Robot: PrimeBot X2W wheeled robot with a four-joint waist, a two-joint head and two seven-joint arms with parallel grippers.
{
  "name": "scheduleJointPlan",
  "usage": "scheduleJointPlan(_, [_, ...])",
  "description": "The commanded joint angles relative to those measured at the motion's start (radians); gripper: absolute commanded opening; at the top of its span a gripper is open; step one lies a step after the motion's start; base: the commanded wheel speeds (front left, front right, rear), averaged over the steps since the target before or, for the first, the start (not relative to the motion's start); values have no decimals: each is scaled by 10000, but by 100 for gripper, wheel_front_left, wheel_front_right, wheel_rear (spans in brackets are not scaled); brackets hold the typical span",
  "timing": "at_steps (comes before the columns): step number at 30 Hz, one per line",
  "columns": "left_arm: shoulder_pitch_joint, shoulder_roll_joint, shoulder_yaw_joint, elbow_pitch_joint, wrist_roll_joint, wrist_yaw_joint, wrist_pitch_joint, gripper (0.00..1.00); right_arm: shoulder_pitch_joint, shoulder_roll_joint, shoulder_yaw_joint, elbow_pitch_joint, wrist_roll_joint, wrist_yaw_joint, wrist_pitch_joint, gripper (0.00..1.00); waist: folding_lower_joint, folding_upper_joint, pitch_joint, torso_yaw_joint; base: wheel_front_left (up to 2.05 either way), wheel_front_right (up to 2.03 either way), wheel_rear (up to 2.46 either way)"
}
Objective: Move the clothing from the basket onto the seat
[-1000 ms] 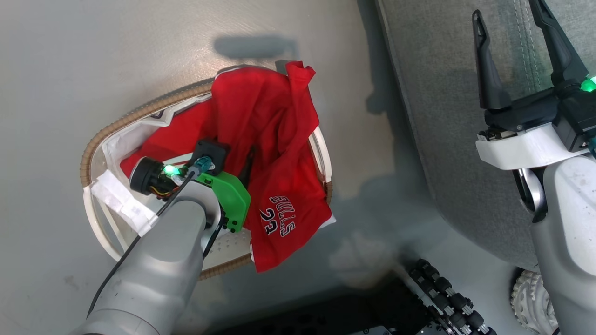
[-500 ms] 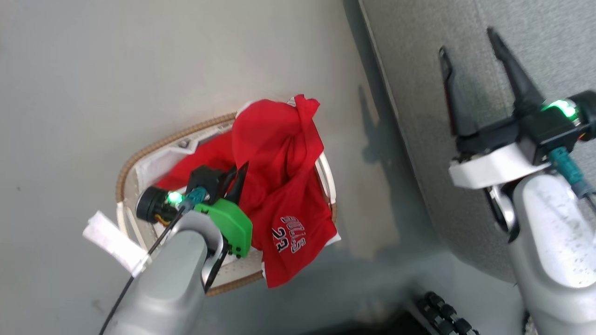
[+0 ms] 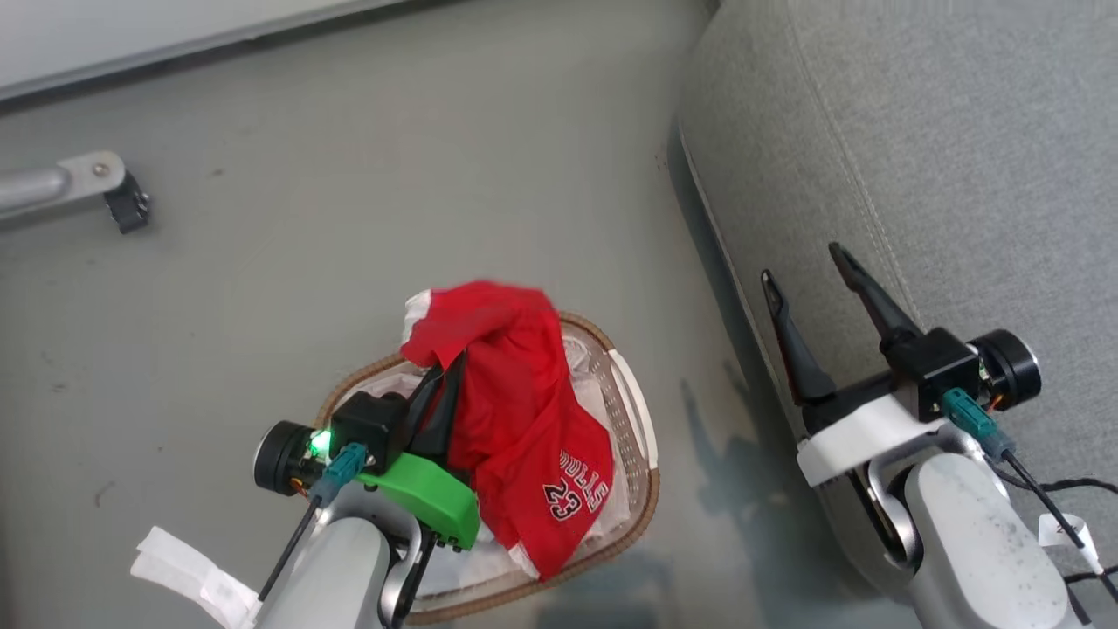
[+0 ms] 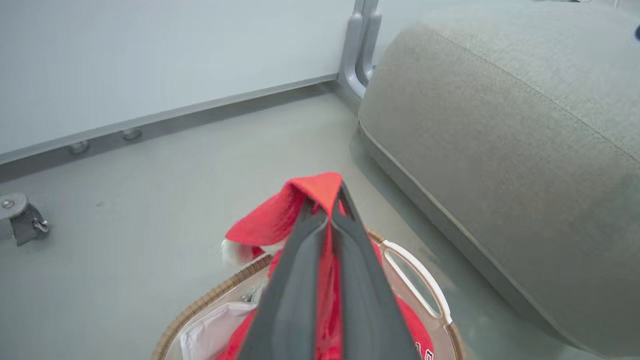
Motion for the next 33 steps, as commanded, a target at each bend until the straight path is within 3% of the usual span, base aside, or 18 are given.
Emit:
scheduleJointPlan(1, [238,-50,45,-375,79,-37,-9,0,325,-12,24,112,81,-13,-47,100,0,0,-1547,691,0,0,0])
scheduleJointPlan(11, [602,-250,-30,-2546,123,-36,-8,0,1683,142,143,570,266,-13,-47,100,0,0,-3241,1295,0,0,0])
scheduleJointPlan(15, [291,-291,-349,-2936,-5,-31,-9,0,2003,64,985,679,367,-13,-47,100,0,0,-3607,1573,0,0,0])
scheduleJointPlan(23, [-76,-329,-1184,-3187,-193,-31,-8,0,524,-217,3362,841,294,-14,-47,100,0,0,-3681,2050,0,0,0])
scheduleJointPlan(31, [-216,-339,-2525,-3122,-615,-31,-8,0,-1033,300,4534,2721,375,-14,-45,100,0,0,-3804,2851,0,0,0])
scheduleJointPlan(32, [-213,-339,-2643,-3131,-703,-31,-8,0,-1098,373,4669,2975,522,-14,-47,27,0,0,-3830,2948,0,0,0])
scheduleJointPlan(33, [-198,-337,-2735,-3096,-779,-32,-8,0,-1214,460,4679,3204,711,-14,-47,0,0,0,-3855,3041,0,0,0])
